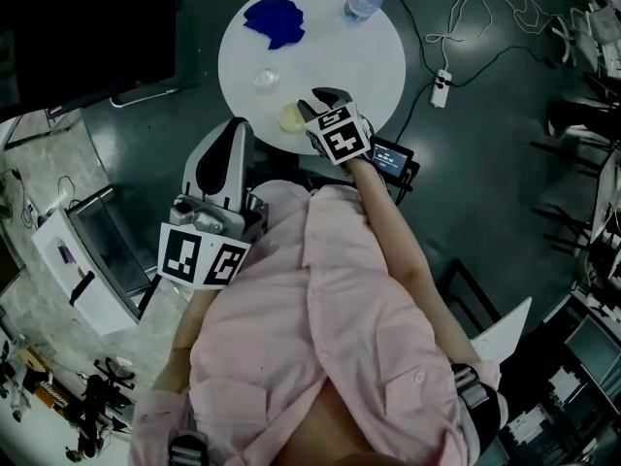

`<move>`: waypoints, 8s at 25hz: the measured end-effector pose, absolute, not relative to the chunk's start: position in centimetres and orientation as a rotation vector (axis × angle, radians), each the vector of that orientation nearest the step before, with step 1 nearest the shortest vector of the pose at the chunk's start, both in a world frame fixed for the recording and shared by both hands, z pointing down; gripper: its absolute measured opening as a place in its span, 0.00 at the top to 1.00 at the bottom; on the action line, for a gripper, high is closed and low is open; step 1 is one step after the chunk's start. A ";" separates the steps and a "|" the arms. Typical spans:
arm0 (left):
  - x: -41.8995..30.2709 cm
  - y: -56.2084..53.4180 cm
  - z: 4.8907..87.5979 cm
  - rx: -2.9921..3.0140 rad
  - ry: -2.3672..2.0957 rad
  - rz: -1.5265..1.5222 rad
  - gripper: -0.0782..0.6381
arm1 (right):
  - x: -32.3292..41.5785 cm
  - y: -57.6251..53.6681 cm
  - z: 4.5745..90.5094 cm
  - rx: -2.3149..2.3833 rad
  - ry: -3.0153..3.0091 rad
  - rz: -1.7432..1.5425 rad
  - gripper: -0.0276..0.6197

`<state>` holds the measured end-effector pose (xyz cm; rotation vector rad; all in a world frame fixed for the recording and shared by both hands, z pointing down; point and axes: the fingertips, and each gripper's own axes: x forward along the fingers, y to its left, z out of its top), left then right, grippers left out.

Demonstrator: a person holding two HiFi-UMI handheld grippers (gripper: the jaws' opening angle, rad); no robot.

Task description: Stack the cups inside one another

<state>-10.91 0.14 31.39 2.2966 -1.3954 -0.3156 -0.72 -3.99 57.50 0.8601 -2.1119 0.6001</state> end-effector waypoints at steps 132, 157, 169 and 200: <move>-15.8 -6.6 31.3 2.412 -1.117 -0.235 0.88 | 2.2 -4.6 35.8 1.852 -2.261 0.497 0.90; -14.4 -7.4 31.2 2.425 -1.109 -0.216 0.88 | 2.8 -5.3 36.9 1.812 -2.259 0.539 0.90; -14.6 -7.3 31.3 2.416 -1.117 -0.220 0.88 | 1.7 -6.3 37.5 1.706 -2.275 0.514 0.90; -14.4 -6.3 31.3 2.406 -1.091 -0.238 0.88 | -4.0 -9.0 42.7 1.324 -2.285 0.494 0.90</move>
